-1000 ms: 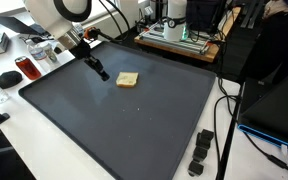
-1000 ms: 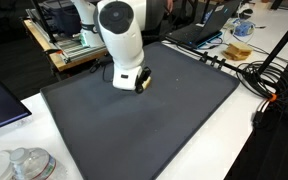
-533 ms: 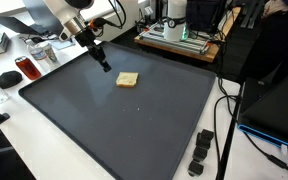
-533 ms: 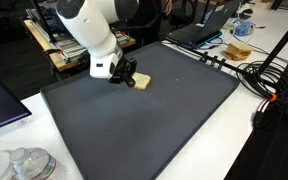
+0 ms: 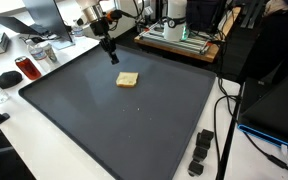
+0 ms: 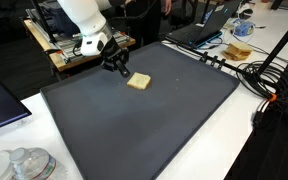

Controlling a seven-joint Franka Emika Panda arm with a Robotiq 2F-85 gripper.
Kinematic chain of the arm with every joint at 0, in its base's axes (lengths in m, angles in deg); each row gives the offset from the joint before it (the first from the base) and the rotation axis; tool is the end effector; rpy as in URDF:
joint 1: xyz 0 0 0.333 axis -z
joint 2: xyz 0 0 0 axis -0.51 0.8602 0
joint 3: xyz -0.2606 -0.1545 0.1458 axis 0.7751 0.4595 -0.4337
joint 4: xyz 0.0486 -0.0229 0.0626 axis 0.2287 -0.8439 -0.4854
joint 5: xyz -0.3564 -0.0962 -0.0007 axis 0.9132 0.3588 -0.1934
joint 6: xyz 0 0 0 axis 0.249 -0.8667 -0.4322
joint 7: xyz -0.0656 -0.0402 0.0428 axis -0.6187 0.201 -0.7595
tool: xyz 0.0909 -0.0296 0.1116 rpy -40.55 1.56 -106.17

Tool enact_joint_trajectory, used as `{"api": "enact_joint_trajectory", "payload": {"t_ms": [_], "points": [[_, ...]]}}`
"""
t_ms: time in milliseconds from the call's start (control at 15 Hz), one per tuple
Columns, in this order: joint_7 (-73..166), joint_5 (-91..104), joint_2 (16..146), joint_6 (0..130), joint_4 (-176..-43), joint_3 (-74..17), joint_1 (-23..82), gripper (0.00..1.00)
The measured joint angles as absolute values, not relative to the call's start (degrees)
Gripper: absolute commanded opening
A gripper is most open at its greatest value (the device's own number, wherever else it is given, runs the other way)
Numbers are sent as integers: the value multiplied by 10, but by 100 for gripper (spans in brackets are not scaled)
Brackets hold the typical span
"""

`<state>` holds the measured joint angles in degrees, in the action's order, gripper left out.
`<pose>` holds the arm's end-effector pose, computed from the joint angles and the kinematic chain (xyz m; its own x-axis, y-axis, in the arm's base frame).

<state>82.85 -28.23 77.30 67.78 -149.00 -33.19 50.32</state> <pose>0.4804 -0.1469 0.2401 0.9781 -0.2083 -0.0039 -0.1956 -0.9120 -0.3606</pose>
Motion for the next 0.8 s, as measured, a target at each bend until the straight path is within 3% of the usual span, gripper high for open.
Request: {"api": "enact_joint_trajectory", "payload": {"t_ms": [533, 800], "points": [[750, -294, 640, 834, -1649, -331, 409, 5], [608, -191, 594, 904, -1700, -337, 356, 5]]}}
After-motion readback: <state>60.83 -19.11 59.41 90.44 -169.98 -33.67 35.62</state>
